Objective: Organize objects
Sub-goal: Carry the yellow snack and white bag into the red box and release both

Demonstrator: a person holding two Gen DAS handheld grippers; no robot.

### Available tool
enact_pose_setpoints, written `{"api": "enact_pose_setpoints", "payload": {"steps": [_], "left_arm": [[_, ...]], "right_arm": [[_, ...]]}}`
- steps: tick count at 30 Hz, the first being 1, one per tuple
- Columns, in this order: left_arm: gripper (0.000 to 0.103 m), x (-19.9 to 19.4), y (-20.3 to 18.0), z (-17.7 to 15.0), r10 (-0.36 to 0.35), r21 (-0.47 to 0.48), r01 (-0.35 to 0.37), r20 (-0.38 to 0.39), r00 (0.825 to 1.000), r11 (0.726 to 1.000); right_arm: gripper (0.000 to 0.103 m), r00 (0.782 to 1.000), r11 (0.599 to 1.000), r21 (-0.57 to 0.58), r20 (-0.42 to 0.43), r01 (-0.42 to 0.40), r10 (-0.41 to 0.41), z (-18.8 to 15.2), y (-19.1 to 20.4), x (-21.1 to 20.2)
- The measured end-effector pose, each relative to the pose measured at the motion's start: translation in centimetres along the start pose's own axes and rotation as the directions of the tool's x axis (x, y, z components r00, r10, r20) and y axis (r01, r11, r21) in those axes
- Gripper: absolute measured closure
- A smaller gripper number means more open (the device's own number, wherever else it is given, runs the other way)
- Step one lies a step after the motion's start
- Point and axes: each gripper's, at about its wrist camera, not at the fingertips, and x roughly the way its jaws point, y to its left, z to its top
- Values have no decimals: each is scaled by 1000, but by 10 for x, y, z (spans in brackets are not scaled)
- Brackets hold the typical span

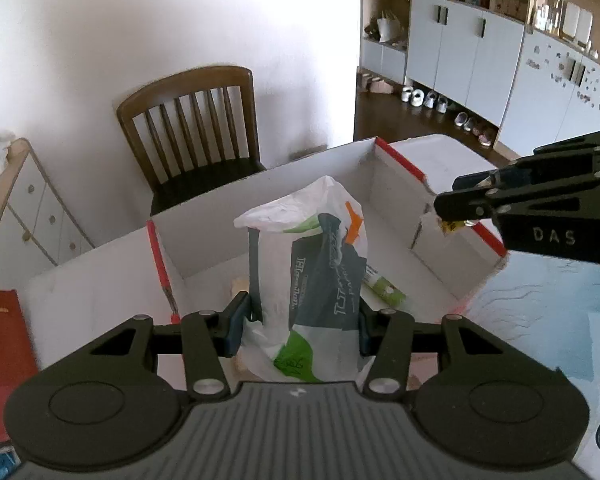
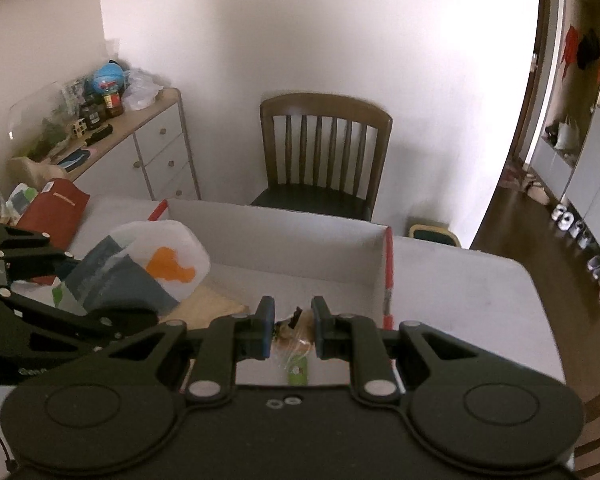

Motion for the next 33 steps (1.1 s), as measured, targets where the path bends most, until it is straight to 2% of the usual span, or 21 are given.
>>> {"api": "enact_pose_setpoints", "payload": {"steps": [13,22,30,33], "left_arm": [[53,69,16,0,16,-9,-17,-116,993,1000],[53,101,24,0,-7,-20,4,-177,984,1000],[49,118,20,-1,-26,-12,23,-232,972,1000],[43,121,17,-1,-37,-4,37,-241,970,999]], "right_arm": [[85,993,999,30,-113,40,-36,-13,5,64],[85,982,994,91,-182,58,-41,-26,4,93],[84,970,996,69,-243,52,-34,-38,5,107],[79,967,998,59,-254,37,-21,-38,8,108]]}}
